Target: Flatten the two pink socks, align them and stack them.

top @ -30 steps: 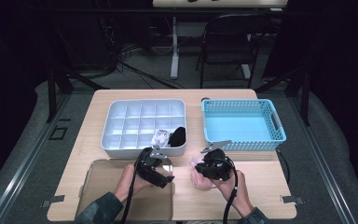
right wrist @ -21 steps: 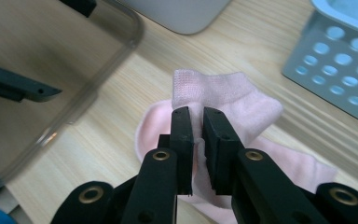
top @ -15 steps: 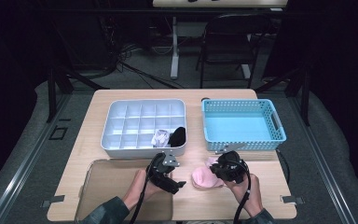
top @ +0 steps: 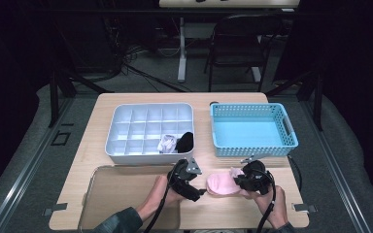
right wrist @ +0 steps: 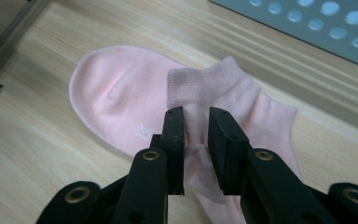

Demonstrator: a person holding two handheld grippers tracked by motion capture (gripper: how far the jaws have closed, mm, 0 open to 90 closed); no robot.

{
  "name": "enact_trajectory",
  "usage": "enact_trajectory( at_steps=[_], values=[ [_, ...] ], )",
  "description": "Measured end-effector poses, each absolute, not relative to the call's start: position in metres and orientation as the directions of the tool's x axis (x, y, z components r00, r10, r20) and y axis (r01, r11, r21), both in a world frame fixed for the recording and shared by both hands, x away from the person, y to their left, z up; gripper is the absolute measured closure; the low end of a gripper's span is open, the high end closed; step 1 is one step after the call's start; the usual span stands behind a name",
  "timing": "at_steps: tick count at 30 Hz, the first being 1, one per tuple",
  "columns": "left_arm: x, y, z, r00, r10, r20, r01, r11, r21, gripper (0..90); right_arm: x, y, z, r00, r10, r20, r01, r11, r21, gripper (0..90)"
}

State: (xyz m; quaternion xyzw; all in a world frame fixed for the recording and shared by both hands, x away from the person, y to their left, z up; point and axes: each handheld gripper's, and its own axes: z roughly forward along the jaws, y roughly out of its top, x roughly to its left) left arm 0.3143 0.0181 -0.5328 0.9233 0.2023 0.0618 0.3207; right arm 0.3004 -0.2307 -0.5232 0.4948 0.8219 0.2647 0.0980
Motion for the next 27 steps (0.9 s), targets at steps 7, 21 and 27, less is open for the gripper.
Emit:
enact_trajectory(
  at_steps=[7, 21, 27],
  values=[
    [0.315, 0.016, -0.534, 0.914, 0.406, -0.024, 0.337, -0.721, 0.606, 24.0, 0.297, -0.239, -0.519, -0.456, 0.889, 0.040, 0.771, 0.372, 0.517, 69.9],
    [0.321, 0.024, -0.537, 0.902, 0.430, -0.045, 0.370, -0.714, 0.595, 24.7, 0.315, -0.256, -0.546, -0.429, 0.900, 0.076, 0.852, 0.376, 0.364, 66.2],
    [0.320, 0.030, -0.535, 0.897, 0.437, -0.060, 0.379, -0.693, 0.613, 25.7, 0.317, -0.247, -0.548, -0.452, 0.882, 0.136, 0.851, 0.380, 0.362, 66.3]
  ],
)
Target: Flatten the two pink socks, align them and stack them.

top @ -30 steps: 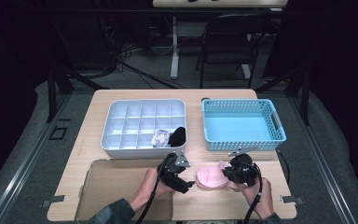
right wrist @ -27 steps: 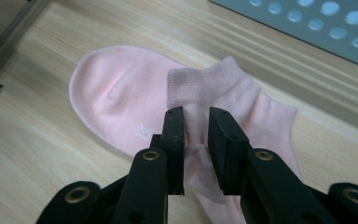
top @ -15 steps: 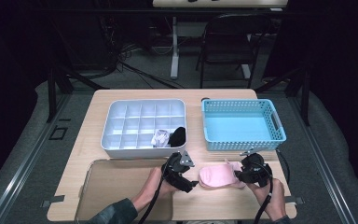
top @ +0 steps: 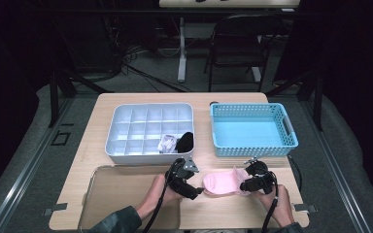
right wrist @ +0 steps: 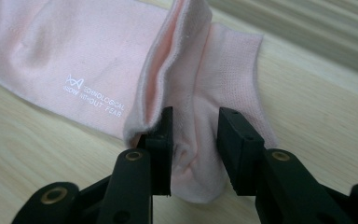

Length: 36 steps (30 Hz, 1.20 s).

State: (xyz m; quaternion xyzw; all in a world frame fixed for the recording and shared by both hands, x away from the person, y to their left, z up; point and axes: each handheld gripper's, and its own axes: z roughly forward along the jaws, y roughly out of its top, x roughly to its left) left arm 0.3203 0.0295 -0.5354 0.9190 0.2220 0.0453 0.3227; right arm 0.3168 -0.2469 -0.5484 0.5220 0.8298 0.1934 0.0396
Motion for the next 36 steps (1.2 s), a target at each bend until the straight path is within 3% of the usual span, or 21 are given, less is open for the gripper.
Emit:
enact_trajectory(
  at_steps=[8, 11, 14, 23, 26, 27, 31, 36],
  values=[
    [0.318, 0.026, -0.543, 0.908, 0.416, -0.056, 0.366, -0.719, 0.591, 30.7, 0.314, -0.224, -0.549, -0.484, 0.861, 0.156, 0.839, 0.406, 0.362, 60.4],
    [0.319, 0.024, -0.549, 0.914, 0.401, -0.066, 0.365, -0.740, 0.565, 35.8, 0.312, -0.222, -0.544, -0.490, 0.856, 0.164, 0.835, 0.407, 0.370, 55.8],
    [0.318, 0.021, -0.554, 0.913, 0.399, -0.080, 0.374, -0.747, 0.550, 47.6, 0.308, -0.230, -0.526, -0.465, 0.875, 0.134, 0.830, 0.378, 0.411, 51.8],
    [0.317, 0.019, -0.558, 0.915, 0.397, -0.068, 0.372, -0.768, 0.522, 61.1, 0.299, -0.202, -0.504, -0.546, 0.835, 0.065, 0.739, 0.444, 0.506, 43.5],
    [0.317, 0.020, -0.559, 0.916, 0.396, -0.065, 0.371, -0.774, 0.514, 62.7, 0.300, -0.195, -0.505, -0.548, 0.836, 0.022, 0.732, 0.467, 0.496, 46.2],
    [0.317, 0.020, -0.559, 0.917, 0.394, -0.064, 0.369, -0.776, 0.511, 64.2, 0.305, -0.193, -0.513, -0.536, 0.844, 0.009, 0.747, 0.469, 0.471, 57.7],
    [0.316, 0.020, -0.559, 0.915, 0.397, -0.066, 0.374, -0.777, 0.506, 64.3, 0.312, -0.203, -0.522, -0.518, 0.855, 0.016, 0.776, 0.462, 0.430, 73.3],
    [0.316, 0.020, -0.559, 0.914, 0.400, -0.066, 0.377, -0.777, 0.504, 65.0, 0.315, -0.217, -0.522, -0.490, 0.871, 0.016, 0.790, 0.436, 0.431, 77.5]
  ],
)
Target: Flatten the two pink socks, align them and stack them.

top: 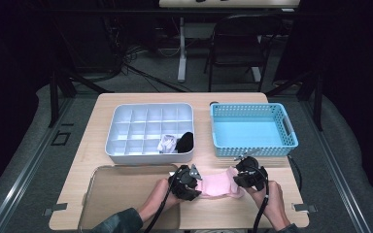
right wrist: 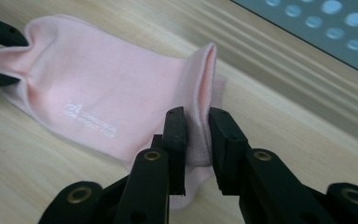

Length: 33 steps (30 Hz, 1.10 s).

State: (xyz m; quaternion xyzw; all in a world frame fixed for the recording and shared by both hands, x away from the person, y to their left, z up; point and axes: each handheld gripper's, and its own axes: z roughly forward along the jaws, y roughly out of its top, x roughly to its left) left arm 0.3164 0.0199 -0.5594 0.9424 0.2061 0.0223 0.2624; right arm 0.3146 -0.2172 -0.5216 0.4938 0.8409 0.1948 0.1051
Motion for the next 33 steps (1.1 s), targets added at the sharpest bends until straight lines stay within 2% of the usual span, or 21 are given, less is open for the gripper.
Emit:
enact_trajectory(
  at_steps=[3, 6, 10, 21, 30, 31, 33],
  values=[
    [0.316, 0.020, -0.560, 0.911, 0.406, -0.068, 0.383, -0.775, 0.503, 65.0, 0.315, -0.223, -0.523, -0.460, 0.887, 0.025, 0.802, 0.403, 0.441, 77.6],
    [0.316, 0.020, -0.560, 0.910, 0.408, -0.067, 0.384, -0.774, 0.503, 65.1, 0.319, -0.232, -0.531, -0.460, 0.888, 0.019, 0.828, 0.421, 0.369, 75.0],
    [0.316, 0.020, -0.559, 0.909, 0.410, -0.068, 0.387, -0.775, 0.500, 65.9, 0.322, -0.231, -0.542, -0.473, 0.881, 0.019, 0.838, 0.443, 0.320, 74.3],
    [0.313, 0.019, -0.558, 0.925, 0.379, -0.031, 0.345, -0.800, 0.490, 83.7, 0.321, -0.229, -0.545, -0.498, 0.866, -0.033, 0.813, 0.480, 0.328, 78.2],
    [0.313, 0.019, -0.557, 0.925, 0.378, -0.028, 0.343, -0.804, 0.486, 84.2, 0.321, -0.230, -0.546, -0.494, 0.869, -0.026, 0.814, 0.473, 0.335, 78.2],
    [0.318, 0.025, -0.555, 0.921, 0.388, -0.028, 0.356, -0.812, 0.462, 84.2, 0.321, -0.230, -0.546, -0.494, 0.869, -0.026, 0.814, 0.473, 0.335, 78.2],
    [0.319, 0.026, -0.554, 0.920, 0.391, -0.031, 0.361, -0.815, 0.452, 78.7, 0.320, -0.228, -0.547, -0.493, 0.868, -0.061, 0.804, 0.482, 0.348, 74.5]
  ],
)
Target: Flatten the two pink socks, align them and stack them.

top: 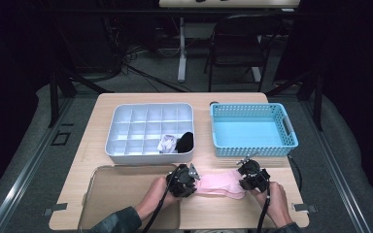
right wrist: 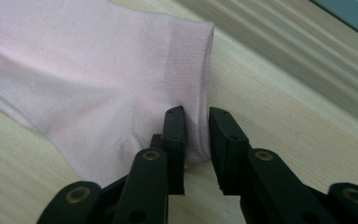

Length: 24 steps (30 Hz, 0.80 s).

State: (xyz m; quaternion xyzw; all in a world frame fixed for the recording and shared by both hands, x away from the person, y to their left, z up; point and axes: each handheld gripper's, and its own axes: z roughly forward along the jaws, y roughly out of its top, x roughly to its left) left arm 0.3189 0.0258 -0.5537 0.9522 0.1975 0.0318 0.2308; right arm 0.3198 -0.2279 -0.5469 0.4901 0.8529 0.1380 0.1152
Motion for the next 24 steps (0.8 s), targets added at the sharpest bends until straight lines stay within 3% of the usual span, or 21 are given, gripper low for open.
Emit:
enact_trajectory(
  at_steps=[3, 5, 8, 12, 17, 24],
  values=[
    [0.320, 0.030, -0.546, 0.908, 0.418, -0.044, 0.388, -0.794, 0.468, 52.4, 0.321, -0.235, -0.546, -0.505, 0.863, 0.008, 0.804, 0.467, 0.367, 68.1],
    [0.319, 0.035, -0.539, 0.894, 0.445, -0.051, 0.408, -0.763, 0.501, 47.9, 0.321, -0.241, -0.544, -0.496, 0.865, 0.077, 0.811, 0.430, 0.396, 65.3],
    [0.321, 0.041, -0.531, 0.873, 0.483, -0.063, 0.435, -0.714, 0.549, 41.5, 0.321, -0.249, -0.539, -0.491, 0.866, 0.098, 0.803, 0.406, 0.437, 63.4],
    [0.327, 0.036, -0.535, 0.836, 0.544, -0.073, 0.486, -0.673, 0.557, 41.5, 0.322, -0.252, -0.540, -0.473, 0.873, 0.121, 0.817, 0.383, 0.430, 62.9],
    [0.332, 0.029, -0.548, 0.825, 0.559, -0.088, 0.516, -0.678, 0.523, 42.0, 0.324, -0.248, -0.546, -0.488, 0.864, 0.120, 0.826, 0.414, 0.382, 64.5],
    [0.335, 0.031, -0.555, 0.816, 0.571, -0.091, 0.535, -0.685, 0.495, 46.9, 0.323, -0.240, -0.552, -0.499, 0.861, 0.099, 0.810, 0.423, 0.406, 67.7]
  ],
)
